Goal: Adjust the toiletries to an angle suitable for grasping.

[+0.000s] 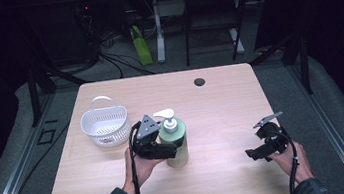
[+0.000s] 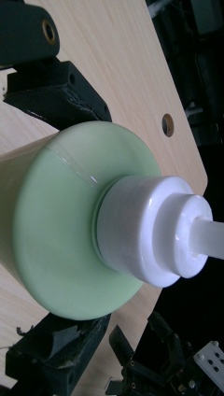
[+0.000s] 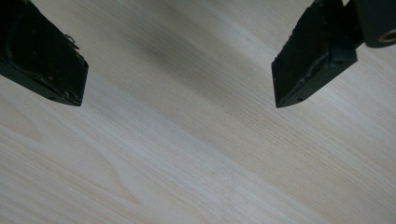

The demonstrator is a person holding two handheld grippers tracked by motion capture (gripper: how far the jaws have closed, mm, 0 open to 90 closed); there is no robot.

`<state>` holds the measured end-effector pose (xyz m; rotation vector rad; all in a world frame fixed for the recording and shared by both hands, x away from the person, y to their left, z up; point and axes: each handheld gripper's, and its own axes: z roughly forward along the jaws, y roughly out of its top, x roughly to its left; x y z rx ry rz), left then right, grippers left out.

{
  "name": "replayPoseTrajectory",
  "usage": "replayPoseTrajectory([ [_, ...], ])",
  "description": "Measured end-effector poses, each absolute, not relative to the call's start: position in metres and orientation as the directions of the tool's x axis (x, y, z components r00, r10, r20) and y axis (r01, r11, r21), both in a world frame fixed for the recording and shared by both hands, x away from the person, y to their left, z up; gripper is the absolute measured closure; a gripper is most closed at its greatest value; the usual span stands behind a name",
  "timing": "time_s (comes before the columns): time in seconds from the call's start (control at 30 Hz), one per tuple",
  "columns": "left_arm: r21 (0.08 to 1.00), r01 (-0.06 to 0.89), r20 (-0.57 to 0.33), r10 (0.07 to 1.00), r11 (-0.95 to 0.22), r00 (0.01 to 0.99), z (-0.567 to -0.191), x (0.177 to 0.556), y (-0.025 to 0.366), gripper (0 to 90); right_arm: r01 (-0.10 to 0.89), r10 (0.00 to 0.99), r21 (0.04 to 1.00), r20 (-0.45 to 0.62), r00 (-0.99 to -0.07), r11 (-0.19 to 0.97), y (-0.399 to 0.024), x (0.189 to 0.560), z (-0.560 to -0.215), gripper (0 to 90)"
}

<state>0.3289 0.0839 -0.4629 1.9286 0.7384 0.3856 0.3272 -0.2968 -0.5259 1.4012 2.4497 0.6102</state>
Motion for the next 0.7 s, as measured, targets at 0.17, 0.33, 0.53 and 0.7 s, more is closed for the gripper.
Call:
replayPoseTrajectory([
  [0.17, 0.888, 0.325, -0.052, 0.631, -0.326, 0.774, -0.463, 0.331, 0.088, 11.8, 0.757, 0.863, 0.475, -0.011, -0.505, 0.449, -0.297, 0.327, -0.526, 3.4],
  [0.33, 0.882, 0.325, -0.047, 0.622, -0.342, 0.782, -0.461, 0.332, 0.092, 11.8, 0.757, 0.863, 0.477, -0.008, -0.505, 0.447, -0.297, 0.327, -0.526, 3.3],
  [0.53, 0.876, 0.327, -0.043, 0.619, -0.354, 0.784, -0.460, 0.335, 0.102, 11.9, 0.758, 0.864, 0.478, -0.001, -0.504, 0.443, -0.297, 0.327, -0.526, 3.3],
  [0.7, 0.872, 0.326, -0.038, 0.613, -0.365, 0.789, -0.459, 0.339, 0.114, 11.9, 0.756, 0.861, 0.477, -0.003, -0.508, 0.447, -0.297, 0.327, -0.526, 3.3],
])
